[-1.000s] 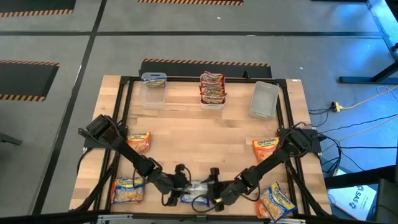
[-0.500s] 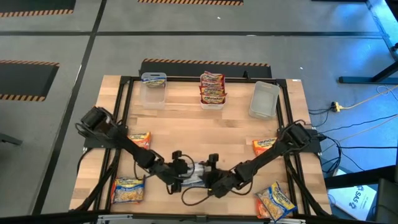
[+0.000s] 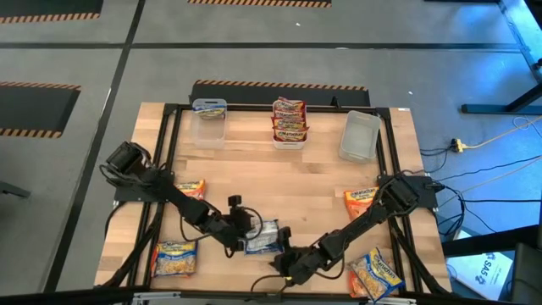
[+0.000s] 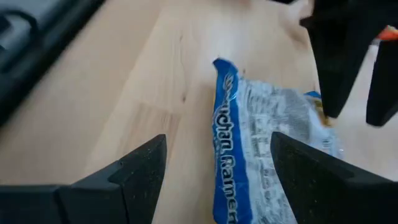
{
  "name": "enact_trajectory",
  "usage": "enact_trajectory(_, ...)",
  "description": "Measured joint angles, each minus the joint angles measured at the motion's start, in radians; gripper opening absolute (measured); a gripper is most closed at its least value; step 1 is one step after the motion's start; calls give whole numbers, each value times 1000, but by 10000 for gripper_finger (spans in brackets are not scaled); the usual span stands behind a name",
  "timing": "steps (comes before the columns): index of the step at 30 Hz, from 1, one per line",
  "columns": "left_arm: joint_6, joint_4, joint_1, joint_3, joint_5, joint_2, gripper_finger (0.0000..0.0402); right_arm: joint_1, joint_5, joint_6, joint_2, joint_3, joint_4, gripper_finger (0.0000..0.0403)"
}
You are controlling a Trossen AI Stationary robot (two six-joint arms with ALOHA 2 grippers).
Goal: Sort Maruchan noodles
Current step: Put the blue noodle pack into the transparent bin
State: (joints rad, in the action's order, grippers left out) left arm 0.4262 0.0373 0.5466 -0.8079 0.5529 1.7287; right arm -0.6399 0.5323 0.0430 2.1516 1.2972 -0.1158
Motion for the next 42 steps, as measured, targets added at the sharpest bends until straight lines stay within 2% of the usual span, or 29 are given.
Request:
enact_trajectory(10,139,116,-37,38,-9,63,174,20,79,-69,37,1,-11,275)
enact_trajectory(14,190,125,-45,47,-13,64,174,27,130,-107,37,1,39,275)
enact_trajectory(22,220,151,-49,50,-16,66,174,27,113,-143,44,3,55,273)
enact_trajectory(25,218,159,-44,50,-17,67,174,26,138,-142,45,3,55,250)
enact_trajectory(34,192,175,-39,50,-9,67,174,29,141,-88,44,4,77,134)
enact_trajectory(42,164,171,-36,52,-37,35,174,20,161,-73,47,24,76,137)
